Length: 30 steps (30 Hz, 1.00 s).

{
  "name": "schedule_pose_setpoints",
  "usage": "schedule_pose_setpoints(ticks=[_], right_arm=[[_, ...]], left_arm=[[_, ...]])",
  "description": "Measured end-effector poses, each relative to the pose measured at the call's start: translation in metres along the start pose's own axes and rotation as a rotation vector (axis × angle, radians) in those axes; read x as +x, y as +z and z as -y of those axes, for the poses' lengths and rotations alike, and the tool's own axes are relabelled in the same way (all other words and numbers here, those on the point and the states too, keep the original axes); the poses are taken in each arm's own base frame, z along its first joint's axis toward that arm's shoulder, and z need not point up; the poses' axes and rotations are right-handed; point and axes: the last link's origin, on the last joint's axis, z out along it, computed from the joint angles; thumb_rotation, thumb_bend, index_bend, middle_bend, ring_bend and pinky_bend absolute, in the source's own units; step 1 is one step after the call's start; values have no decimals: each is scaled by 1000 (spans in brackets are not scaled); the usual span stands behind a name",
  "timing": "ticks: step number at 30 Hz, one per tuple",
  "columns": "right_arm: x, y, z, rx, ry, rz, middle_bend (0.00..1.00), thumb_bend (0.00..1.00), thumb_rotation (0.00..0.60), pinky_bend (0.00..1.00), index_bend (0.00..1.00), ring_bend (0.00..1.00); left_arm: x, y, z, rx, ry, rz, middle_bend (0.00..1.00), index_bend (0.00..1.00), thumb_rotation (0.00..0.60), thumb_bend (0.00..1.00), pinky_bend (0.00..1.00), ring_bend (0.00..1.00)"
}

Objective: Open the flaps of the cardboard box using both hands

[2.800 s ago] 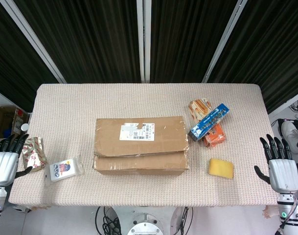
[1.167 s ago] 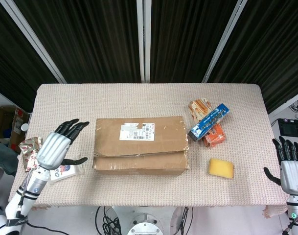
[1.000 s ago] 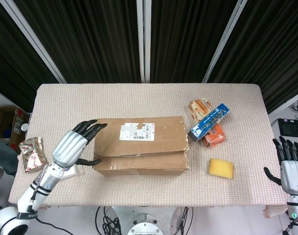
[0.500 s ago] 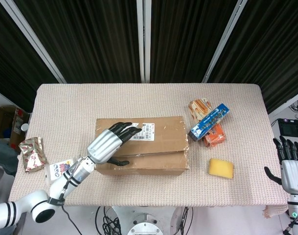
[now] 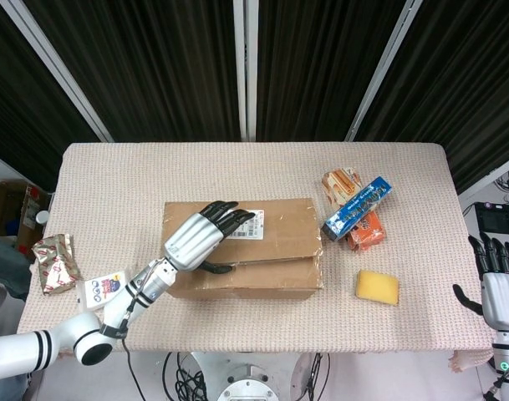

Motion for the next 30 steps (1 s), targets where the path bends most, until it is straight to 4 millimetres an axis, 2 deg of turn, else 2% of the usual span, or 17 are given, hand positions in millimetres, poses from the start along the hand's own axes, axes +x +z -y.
schedule_pose_setpoints(ticks=[4,12,20,25,30], right_arm=[[0,1,0,-2,2,3,0,159,600,0,0,0],[0,2,1,4,3,4,0,160,600,0,0,0],[1,3,1,1,8,2,0,164,600,0,0,0],[1,5,0,-1,11,1,0,168,600,0,0,0],[2,7,1,4,16,-4,0,173,600,0,0,0]], left_arm=[[3,-1,0,-7,24,-23,155,85,600,227,185,111],[13,3,3,0,79,-83,155,85,600,310,185,110],[31,20,11,33,117,-159,155,84,600,329,185,110],[45,34,22,63,151,-230,153,85,600,329,185,111],[52,48,35,89,186,-296,145,81,600,327,185,110]])
